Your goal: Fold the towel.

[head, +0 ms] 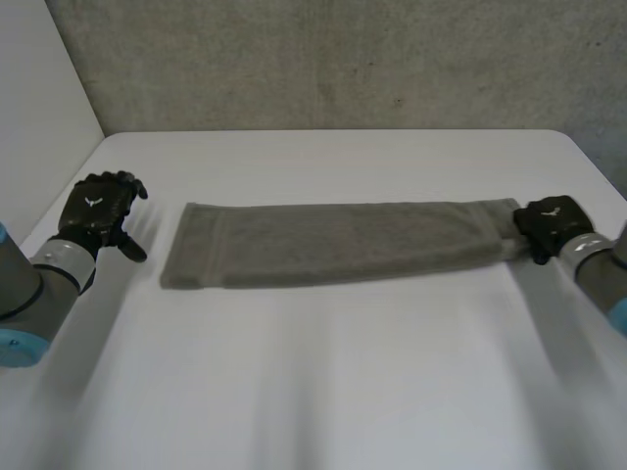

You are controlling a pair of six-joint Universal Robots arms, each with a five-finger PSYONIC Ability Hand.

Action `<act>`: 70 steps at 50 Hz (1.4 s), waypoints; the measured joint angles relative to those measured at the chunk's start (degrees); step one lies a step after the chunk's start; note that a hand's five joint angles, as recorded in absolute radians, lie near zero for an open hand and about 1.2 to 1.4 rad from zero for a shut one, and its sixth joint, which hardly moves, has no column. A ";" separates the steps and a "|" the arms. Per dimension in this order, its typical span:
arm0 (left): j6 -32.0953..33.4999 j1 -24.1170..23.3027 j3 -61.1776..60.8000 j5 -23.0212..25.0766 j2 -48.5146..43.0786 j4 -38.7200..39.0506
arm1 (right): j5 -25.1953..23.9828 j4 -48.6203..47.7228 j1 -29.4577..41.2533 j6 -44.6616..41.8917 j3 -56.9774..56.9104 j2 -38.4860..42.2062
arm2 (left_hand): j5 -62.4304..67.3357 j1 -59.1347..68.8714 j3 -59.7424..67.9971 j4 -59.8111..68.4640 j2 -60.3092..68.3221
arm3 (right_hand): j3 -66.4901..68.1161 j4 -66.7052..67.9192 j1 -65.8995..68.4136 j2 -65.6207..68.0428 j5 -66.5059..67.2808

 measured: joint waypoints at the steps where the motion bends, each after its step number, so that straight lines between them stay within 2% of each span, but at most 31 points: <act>1: -0.16 -0.01 -0.28 0.00 0.64 -0.09 | -0.03 0.30 -0.51 -0.23 0.13 -0.31 | 0.00 0.00 0.00 0.00 -0.02 | 0.01 0.00 0.00 0.00 0.00; 6: -3.51 -0.14 -2.36 0.00 7.06 -2.72 | -0.02 5.56 -6.09 -6.97 -0.43 -3.10 | -0.01 0.00 0.00 -0.05 -0.10 | 0.25 0.06 0.03 0.00 0.01; 11: -8.33 -0.60 -1.08 0.03 11.02 -7.00 | 1.25 10.29 -5.96 -14.91 -3.93 -4.81 | -0.02 0.00 0.00 -0.07 -0.11 | 0.36 0.07 0.35 0.00 0.09; 13: -9.89 -0.97 -0.04 0.00 11.79 -8.25 | 2.41 11.28 -2.80 -15.61 -5.97 -5.45 | -0.02 0.00 0.00 -0.09 -0.12 | 0.43 0.12 0.41 0.00 0.15; 16: -12.21 -1.96 2.14 -0.08 12.41 -9.76 | 4.84 12.08 5.72 -13.88 -10.18 -6.17 | -0.02 0.00 0.00 -0.09 -0.18 | 0.68 0.20 0.49 0.00 0.15; 21: -14.47 -4.29 5.30 -0.95 11.84 -10.61 | 8.88 11.49 25.28 -6.31 -18.91 -4.46 | -0.03 0.00 0.00 -0.10 -0.25 | 0.85 0.26 0.54 0.16 0.16; 22: -14.56 -4.50 5.47 -1.11 11.72 -10.61 | 9.16 11.32 27.04 -5.65 -19.71 -4.11 | -0.03 0.00 0.00 -0.10 -0.25 | 0.85 0.26 0.54 0.16 0.15; 23: -14.72 -5.00 5.76 -1.51 11.42 -10.59 | 9.71 10.89 31.24 -4.17 -21.70 -2.79 | -0.03 0.00 0.00 -0.10 -0.25 | -2.00 -2.54 -1.95 -2.17 -2.62; 25: -14.84 -5.72 5.94 -2.23 10.74 -10.52 | 10.15 10.26 36.95 -2.48 -24.41 0.18 | -0.02 0.00 0.00 -0.11 -0.25 | -17.55 -18.11 -17.29 -17.80 -18.54; 27: -14.83 -6.32 5.89 -2.99 9.80 -10.43 | 10.50 9.57 43.68 -1.04 -28.01 5.24 | -0.03 0.00 0.00 -0.11 -0.26 | -39.30 -40.29 -39.89 -40.89 -41.42; 29: -14.79 -6.66 5.74 -3.44 9.04 -10.40 | 10.72 9.60 46.18 -0.77 -29.39 7.93 | -0.02 0.00 0.00 -0.11 -0.26 | -53.28 -54.01 -53.33 -54.49 -55.65; 31: -14.74 -6.87 5.56 -3.71 8.32 -10.42 | 11.19 9.97 47.59 -0.76 -30.36 10.30 | -0.03 0.00 0.00 -0.11 -0.26 | -61.72 -61.70 -60.74 -61.34 -62.85; 34: -14.66 -7.00 5.23 -3.84 7.22 -10.46 | 12.13 11.19 46.51 -0.69 -29.95 11.66 | -0.03 0.00 -0.01 -0.11 -0.26 | -62.69 -62.11 -61.77 -61.57 -62.92; 38: -14.35 -7.21 4.74 -3.60 6.05 -10.43 | 13.01 12.43 41.86 0.51 -25.81 9.45 | -0.02 0.00 0.00 -0.11 -0.26 | -62.70 -62.11 -61.81 -61.57 -62.92; 43: -13.91 -8.66 4.61 -3.19 4.74 -10.25 | 12.58 11.09 35.97 3.86 -16.62 3.48 | -0.02 0.00 0.00 -0.11 -0.26 | -62.70 -62.11 -62.02 -61.57 -62.91; 49: -13.65 -11.68 4.73 -3.04 3.17 -10.14 | 9.24 4.45 31.05 8.86 -2.72 -4.02 | -0.01 0.00 0.00 -0.11 -0.26 | -60.11 -60.12 -58.68 -58.85 -59.52; 52: -13.41 -13.17 4.58 -3.04 2.66 -10.21 | 6.69 -0.79 29.57 11.28 4.27 -6.73 | -0.01 0.00 0.00 -0.10 -0.26 | -50.10 -50.32 -48.80 -48.95 -49.02; 56: -13.03 -14.42 4.30 -3.06 2.37 -10.37 | 4.21 -6.52 28.52 13.68 10.10 -8.13 | -0.01 0.00 0.00 -0.11 -0.26 | -43.56 -43.73 -42.12 -42.23 -42.83; 63: -12.25 -15.15 2.91 -3.08 2.37 -10.26 | 2.20 -11.87 27.96 15.68 13.73 -7.36 | -0.01 0.00 0.00 -0.10 -0.26 | -33.36 -33.66 -32.41 -32.47 -33.21; 70: -11.63 -15.11 2.01 -3.08 2.49 -10.08 | 2.10 -14.21 27.51 15.16 13.62 -5.07 | -0.02 0.00 0.00 -0.11 -0.26 | -5.04 -5.29 -3.57 -3.87 -4.28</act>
